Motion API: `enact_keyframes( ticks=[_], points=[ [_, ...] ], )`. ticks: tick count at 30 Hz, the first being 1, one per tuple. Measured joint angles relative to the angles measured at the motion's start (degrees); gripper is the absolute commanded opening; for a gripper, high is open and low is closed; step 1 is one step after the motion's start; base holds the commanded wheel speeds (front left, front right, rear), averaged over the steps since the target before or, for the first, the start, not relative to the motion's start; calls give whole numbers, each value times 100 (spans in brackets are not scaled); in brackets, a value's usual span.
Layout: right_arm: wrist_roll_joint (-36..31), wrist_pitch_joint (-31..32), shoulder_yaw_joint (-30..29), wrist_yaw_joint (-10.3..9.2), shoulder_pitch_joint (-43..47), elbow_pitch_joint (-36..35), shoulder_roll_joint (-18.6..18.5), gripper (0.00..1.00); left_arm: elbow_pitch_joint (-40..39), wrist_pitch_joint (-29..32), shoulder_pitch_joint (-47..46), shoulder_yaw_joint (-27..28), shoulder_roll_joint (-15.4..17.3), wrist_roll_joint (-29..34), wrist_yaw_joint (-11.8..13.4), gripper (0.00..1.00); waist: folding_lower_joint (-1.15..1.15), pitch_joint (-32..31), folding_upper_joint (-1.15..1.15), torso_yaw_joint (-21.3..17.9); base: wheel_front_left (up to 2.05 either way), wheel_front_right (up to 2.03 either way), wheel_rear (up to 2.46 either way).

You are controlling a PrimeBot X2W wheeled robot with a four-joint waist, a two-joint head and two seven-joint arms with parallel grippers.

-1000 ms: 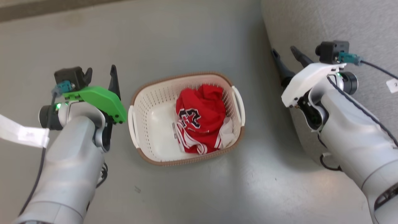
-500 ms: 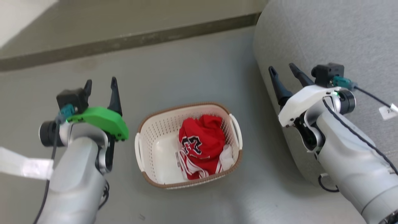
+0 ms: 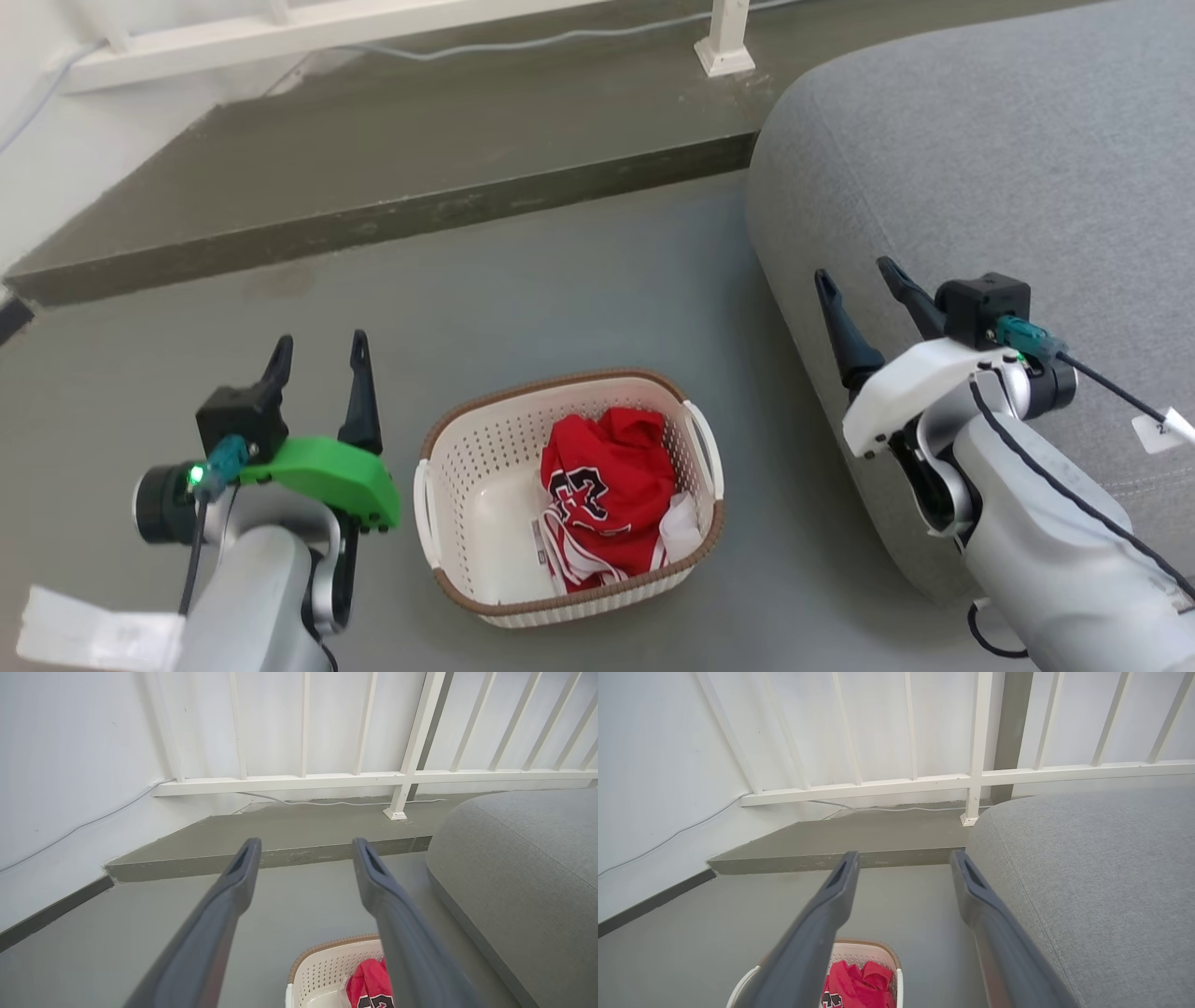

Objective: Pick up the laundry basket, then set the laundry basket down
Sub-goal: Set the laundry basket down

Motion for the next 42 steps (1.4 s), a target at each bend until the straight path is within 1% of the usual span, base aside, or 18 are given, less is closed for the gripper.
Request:
enact_keyframes(
  ticks=[1,5,6,10,19,26,30,42],
  points=[
    [-53,0,-47,-29,70,-60,-10,100,-70,0,100,15,-1,41,0,100,0,-40,0,0,0,0,0],
    [-208,0,-164,-41,339,-315,-51,100,-359,0,472,98,-7,144,7,100,0,-190,0,7,0,0,0],
    [-233,0,-196,-84,410,-375,-52,100,-419,0,569,110,-15,148,7,100,0,-226,0,10,0,0,0],
    [-335,0,-337,-130,670,-619,-87,100,-681,0,927,146,-77,202,7,100,0,-341,0,29,0,0,0],
    [-679,0,-538,-180,1202,-1178,-111,100,-1192,0,1592,258,-108,455,25,100,0,-434,0,46,0,0,0],
    [-831,0,-637,-188,1585,-1380,-112,100,-1467,0,1925,338,-146,539,34,100,0,-490,0,25,0,0,0],
    [-855,0,-724,-227,1792,-1435,-124,100,-1595,0,2082,417,-159,599,47,100,0,-504,0,21,0,0,0],
    [-1013,0,-929,-230,2048,-1692,-135,100,-1815,0,2355,588,-198,791,48,100,0,-513,0,20,0,0,0]
  ],
)
